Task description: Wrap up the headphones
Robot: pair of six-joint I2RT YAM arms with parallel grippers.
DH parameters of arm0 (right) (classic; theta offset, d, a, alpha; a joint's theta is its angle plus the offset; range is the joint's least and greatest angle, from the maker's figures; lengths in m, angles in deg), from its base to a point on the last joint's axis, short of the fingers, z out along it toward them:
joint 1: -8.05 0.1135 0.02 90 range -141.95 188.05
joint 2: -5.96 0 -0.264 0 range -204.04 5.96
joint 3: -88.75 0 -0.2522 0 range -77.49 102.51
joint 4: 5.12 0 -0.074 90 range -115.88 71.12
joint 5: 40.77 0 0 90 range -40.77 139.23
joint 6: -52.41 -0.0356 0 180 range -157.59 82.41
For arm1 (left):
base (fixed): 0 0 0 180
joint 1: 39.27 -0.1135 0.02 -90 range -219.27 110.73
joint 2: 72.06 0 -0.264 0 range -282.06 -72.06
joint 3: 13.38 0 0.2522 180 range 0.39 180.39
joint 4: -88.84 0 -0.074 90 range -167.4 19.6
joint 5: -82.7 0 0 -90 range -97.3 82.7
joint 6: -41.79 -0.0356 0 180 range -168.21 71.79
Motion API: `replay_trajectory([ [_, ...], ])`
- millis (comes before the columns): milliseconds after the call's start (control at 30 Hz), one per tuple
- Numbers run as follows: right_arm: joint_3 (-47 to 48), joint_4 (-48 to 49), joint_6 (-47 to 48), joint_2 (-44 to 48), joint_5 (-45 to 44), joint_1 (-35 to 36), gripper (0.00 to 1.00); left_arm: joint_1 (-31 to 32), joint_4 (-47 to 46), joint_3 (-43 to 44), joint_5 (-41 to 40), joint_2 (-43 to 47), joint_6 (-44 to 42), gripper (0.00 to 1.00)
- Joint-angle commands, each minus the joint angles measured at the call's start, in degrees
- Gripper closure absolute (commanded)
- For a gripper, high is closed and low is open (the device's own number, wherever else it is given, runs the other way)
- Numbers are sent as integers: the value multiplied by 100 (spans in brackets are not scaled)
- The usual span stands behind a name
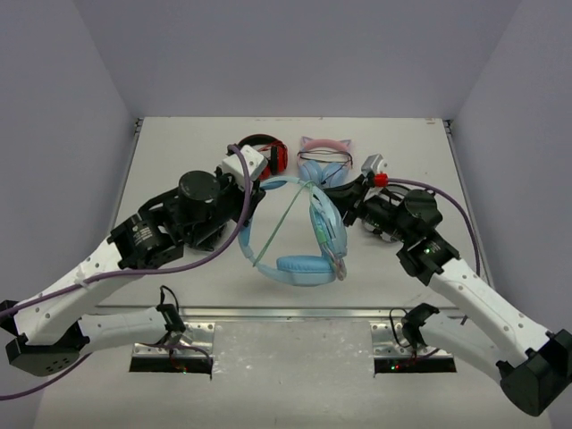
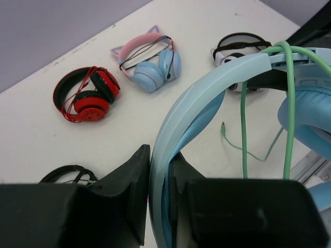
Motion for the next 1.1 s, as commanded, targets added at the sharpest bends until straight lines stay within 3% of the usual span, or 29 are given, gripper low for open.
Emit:
replay_trajectory([
  [0, -278, 80, -262, 329, -147, -54, 99, 62, -1083, 694, -547, 48, 235, 100],
  [267, -481, -70, -288, 602, -446, -46, 99, 53, -1382, 800, -645, -31, 244, 100],
  [567, -833, -158, -270, 980, -903, -54, 99, 62, -1549, 844, -1304, 48, 323, 100],
  [900, -596, 535, -525, 251, 151, -54, 98, 62, -1848, 818, -154, -5, 788, 100],
  [1067, -701, 1379, -850, -266, 704, -54, 83, 62, -2112, 861, 206, 110, 921, 100],
])
